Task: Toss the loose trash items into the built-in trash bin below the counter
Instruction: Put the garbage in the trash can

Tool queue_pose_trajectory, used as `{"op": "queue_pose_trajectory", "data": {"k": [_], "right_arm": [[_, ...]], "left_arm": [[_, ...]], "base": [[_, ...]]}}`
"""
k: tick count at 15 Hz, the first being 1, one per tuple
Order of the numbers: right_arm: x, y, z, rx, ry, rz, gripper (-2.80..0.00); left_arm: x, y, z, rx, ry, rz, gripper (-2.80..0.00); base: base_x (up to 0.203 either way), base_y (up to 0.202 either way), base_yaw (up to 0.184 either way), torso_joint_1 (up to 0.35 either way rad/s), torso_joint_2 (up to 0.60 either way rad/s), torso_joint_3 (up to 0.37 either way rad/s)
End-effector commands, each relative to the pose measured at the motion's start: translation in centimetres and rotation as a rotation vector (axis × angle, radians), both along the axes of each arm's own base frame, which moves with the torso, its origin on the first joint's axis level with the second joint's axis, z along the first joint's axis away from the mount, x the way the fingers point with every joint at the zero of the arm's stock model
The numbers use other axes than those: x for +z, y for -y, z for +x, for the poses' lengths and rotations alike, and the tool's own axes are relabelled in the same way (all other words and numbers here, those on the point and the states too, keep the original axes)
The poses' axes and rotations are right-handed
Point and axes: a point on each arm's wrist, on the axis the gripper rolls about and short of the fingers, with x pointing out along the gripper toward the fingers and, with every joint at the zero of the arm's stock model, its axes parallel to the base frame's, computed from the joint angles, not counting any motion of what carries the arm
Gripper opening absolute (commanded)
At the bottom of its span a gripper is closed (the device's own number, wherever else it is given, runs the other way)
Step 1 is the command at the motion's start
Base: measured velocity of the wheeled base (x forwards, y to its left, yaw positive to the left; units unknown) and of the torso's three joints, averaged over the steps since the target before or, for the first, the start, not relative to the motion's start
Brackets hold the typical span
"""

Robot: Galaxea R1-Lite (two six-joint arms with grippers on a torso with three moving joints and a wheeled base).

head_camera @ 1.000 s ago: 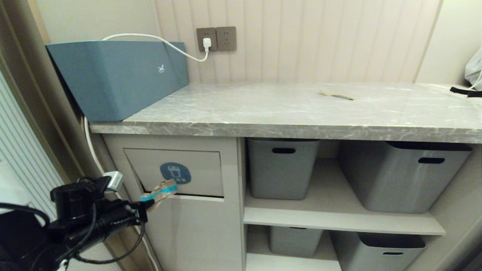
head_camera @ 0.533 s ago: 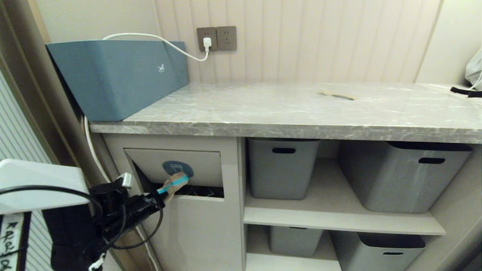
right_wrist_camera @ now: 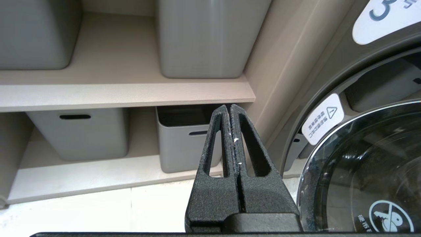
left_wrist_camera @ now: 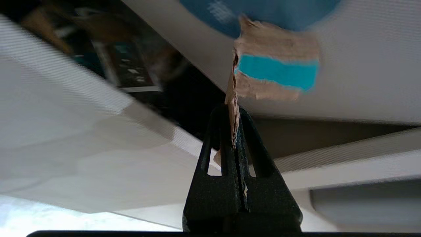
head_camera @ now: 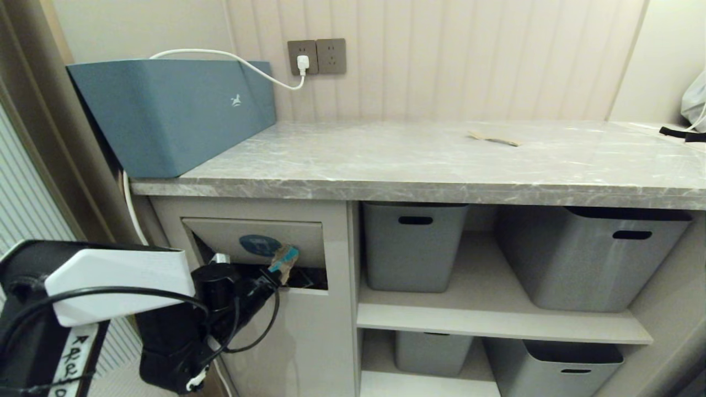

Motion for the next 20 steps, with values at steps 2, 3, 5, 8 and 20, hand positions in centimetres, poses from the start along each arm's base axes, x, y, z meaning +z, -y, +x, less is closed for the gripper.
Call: {"op": "queue_pose_trajectory", "data": {"k": [2,3,5,8,20], "right_arm": [[-0.1,0.0,0.0,0.007,-0.017,0.007,-2.80],[0.0,-0.1,0.0,0.024,-0.017,0.011,-2.80],[-0.1,-0.1,0.0,0.028,-0.027,0.015,-2.80],[-0.1,-0.1,0.0,0.034,-0.026,0.018,-2.80],[-0.2,-0.1,0.0,0.036,-0.033,0.021,-2.80]], "left_arm": [[-0.7,0.4,-0.1,0.031,-0.010,0.011,-2.80],[-0.9,0.3,0.2,0.060,-0.008,0.021,-2.80],[-1.4,0.0,0.2,0.093,-0.019,0.037,-2.80],[-3.3,-1.8,0.5,0.118,-0.039,0.237,-2.80],[-0.6,-4.2,3.0,0.086,0.118,0.378,-2.80]], "base": [[0.000,0.000,0.000,0.000,0.00,0.000],[0.000,0.000,0.000,0.000,0.00,0.000],[0.000,0.000,0.000,0.000,0.00,0.000],[0.000,0.000,0.000,0.000,0.00,0.000],[0.000,0.000,0.000,0.000,0.00,0.000]]}}
